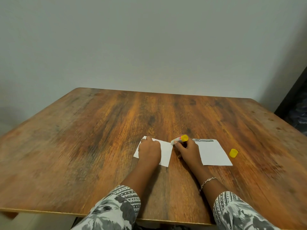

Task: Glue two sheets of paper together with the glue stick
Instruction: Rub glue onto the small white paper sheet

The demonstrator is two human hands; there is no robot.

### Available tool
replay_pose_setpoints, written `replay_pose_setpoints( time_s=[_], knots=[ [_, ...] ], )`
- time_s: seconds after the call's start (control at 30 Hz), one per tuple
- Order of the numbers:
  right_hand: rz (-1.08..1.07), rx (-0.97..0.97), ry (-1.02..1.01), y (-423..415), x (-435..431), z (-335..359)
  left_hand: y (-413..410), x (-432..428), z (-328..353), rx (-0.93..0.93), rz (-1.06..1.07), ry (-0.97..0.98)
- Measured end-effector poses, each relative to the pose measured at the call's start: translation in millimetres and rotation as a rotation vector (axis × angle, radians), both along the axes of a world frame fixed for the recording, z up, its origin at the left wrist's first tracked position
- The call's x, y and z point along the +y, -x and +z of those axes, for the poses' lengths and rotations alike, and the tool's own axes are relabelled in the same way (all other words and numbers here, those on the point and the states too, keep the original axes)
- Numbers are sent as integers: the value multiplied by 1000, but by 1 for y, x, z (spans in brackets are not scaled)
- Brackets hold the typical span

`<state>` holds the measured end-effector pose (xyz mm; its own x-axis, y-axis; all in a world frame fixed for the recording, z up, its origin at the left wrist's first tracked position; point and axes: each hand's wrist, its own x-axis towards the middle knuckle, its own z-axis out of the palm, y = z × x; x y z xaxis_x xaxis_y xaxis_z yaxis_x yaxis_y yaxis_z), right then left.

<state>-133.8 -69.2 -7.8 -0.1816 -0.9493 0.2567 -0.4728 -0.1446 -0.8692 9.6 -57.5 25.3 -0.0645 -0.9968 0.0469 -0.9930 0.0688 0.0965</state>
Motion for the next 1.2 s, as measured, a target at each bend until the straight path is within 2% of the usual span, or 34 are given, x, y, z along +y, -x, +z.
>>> replay_pose_setpoints(
  time_s=[1.2],
  knots=[
    [144, 43, -60, -3, 49, 6, -1, -2, -3, -7, -1, 65]
  ],
)
